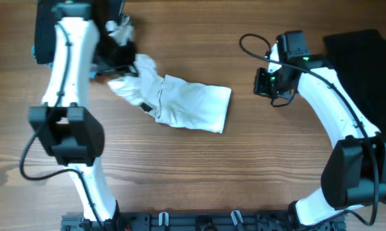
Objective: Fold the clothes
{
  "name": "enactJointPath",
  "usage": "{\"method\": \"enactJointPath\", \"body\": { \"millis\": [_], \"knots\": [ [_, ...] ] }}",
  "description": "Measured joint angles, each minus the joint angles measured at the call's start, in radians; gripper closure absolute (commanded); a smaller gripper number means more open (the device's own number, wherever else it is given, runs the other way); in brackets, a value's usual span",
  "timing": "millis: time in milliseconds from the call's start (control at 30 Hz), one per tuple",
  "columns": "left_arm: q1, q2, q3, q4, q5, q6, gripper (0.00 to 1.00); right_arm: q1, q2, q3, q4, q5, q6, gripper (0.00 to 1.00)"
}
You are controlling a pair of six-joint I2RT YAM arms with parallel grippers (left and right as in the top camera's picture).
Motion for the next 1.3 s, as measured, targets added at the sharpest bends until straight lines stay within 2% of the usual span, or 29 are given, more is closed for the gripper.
{"method": "enactJointPath", "body": {
  "millis": [167,267,333,367,400,433,467,500,600,700,800,833,867,900,933,1000,1100,1133,1200,1300],
  "knots": [
    [-0.213,0.0,-0.018,0.122,0.012,-0.071,0.96,-0.045,0.0,0.0,-0.018,0.001,0.0,0.95],
    [-0.317,0.0,-0.032,0.158,0.01,-0.106,0.92,-0.053,0.0,0.0,-0.019,0.002,0.0,0.95],
    [-0.388,0.0,-0.044,0.17,-0.009,-0.135,0.85,-0.053,0.0,0.0,-0.02,0.003,0.0,0.95],
    [-0.422,0.0,-0.059,0.198,-0.027,-0.155,0.79,-0.053,0.0,0.0,-0.022,0.003,0.0,0.95],
    [-0.448,0.0,-0.073,0.217,-0.039,-0.168,0.58,-0.053,0.0,0.0,-0.023,0.003,0.0,0.95],
    [-0.465,0.0,-0.09,0.236,-0.05,-0.177,0.51,-0.053,0.0,0.0,-0.023,0.003,0.0,0.95],
    [-0.48,0.0,-0.111,0.269,-0.06,-0.198,0.21,-0.053,0.0,0.0,-0.024,0.003,0.0,0.95],
    [-0.494,0.0,-0.145,0.305,-0.076,-0.225,0.0,-0.053,0.0,0.0,-0.025,0.003,0.0,0.93],
    [-0.496,0.0,-0.209,0.331,-0.107,-0.267,0.0,-0.053,0.0,0.0,-0.031,0.004,-0.007,0.89],
    [-0.466,0.0,-0.218,0.266,-0.124,-0.278,0.0,-0.053,0.0,0.0,-0.04,-0.021,-0.052,0.8],
    [-0.392,0.0,-0.216,0.183,-0.129,-0.279,0.01,-0.045,0.0,0.0,-0.04,-0.178,-0.161,0.76],
    [-0.333,0.0,-0.216,0.163,-0.135,-0.279,0.06,-0.027,0.0,0.0,-0.034,-0.254,-0.21,0.75],
    [-0.298,0.0,-0.216,0.156,-0.138,-0.278,0.39,0.021,0.0,0.0,0.0,-0.342,-0.259,0.67],
    [-0.243,0.0,-0.216,0.149,-0.142,-0.282,0.73,0.093,0.0,-0.001,0.048,-0.396,-0.288,0.46],
    [-0.199,0.0,-0.216,0.15,-0.143,-0.286,0.82,0.133,0.0,-0.001,0.076,-0.417,-0.293,0.39],
    [-0.168,0.0,-0.216,0.161,-0.143,-0.287,0.91,0.219,0.0,-0.002,0.14,-0.381,-0.27,0.37],
    [-0.117,0.0,-0.215,0.205,-0.143,-0.272,0.88,0.376,0.001,-0.002,0.213,-0.229,-0.2,0.51],
    [-0.11,0.0,-0.214,0.212,-0.143,-0.267,0.77,0.418,0.002,-0.002,0.227,-0.176,-0.18,0.67],
    [-0.11,0.0,-0.214,0.222,-0.143,-0.257,0.6,0.452,0.014,-0.002,0.229,-0.127,-0.131,0.85],
    [-0.113,0.0,-0.214,0.227,-0.143,-0.252,0.51,0.455,0.057,-0.002,0.194,-0.05,-0.028,0.96]
  ]
}}
